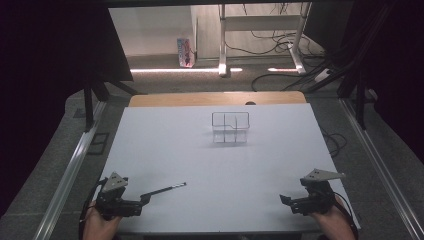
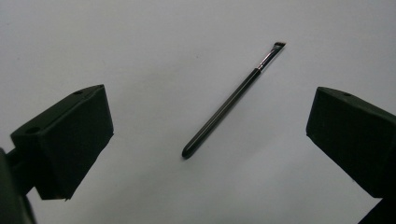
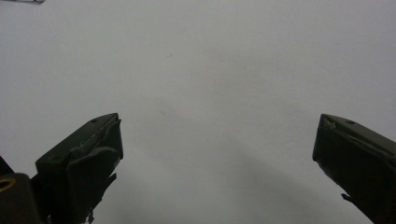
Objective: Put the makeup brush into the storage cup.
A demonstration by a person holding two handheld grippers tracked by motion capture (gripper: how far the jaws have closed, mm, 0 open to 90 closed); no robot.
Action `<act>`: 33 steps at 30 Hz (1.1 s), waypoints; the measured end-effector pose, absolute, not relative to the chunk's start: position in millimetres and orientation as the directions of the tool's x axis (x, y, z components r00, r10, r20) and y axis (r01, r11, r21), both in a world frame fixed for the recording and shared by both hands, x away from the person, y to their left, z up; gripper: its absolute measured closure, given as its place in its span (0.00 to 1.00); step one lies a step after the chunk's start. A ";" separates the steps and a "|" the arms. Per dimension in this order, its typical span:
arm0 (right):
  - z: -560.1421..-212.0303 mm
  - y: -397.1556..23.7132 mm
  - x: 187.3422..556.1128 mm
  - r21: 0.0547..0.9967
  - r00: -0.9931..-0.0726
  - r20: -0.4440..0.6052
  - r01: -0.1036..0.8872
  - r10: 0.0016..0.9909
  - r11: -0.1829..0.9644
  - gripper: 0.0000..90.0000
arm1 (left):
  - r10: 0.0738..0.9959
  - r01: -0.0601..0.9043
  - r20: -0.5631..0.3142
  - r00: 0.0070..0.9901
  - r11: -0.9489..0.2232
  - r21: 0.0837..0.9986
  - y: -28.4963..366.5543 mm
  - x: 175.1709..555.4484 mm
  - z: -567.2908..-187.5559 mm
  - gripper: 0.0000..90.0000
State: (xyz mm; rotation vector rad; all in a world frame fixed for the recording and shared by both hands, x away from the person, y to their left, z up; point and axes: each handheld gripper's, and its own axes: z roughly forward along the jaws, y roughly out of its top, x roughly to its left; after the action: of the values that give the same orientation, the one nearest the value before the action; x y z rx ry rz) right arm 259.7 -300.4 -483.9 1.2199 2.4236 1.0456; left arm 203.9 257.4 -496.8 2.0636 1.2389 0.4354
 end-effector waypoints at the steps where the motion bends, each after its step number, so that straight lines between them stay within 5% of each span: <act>1: -483.9 -300.4 259.7 0.688 -0.626 0.105 0.607 0.773 0.398 0.01 | 0.869 0.641 -0.059 0.491 -0.314 0.700 257.4 203.9 -496.8 0.01; 33: -483.4 -296.7 260.3 0.693 -0.625 0.078 0.594 0.777 0.408 0.00 | 0.838 0.691 -0.002 0.545 -0.448 0.568 238.9 238.7 -484.4 0.01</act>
State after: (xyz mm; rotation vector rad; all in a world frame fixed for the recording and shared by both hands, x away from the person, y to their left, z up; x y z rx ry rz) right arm 260.3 -296.7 -483.4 1.2013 2.4096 1.0279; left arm 238.7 238.9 -484.4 2.2706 1.2324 0.3812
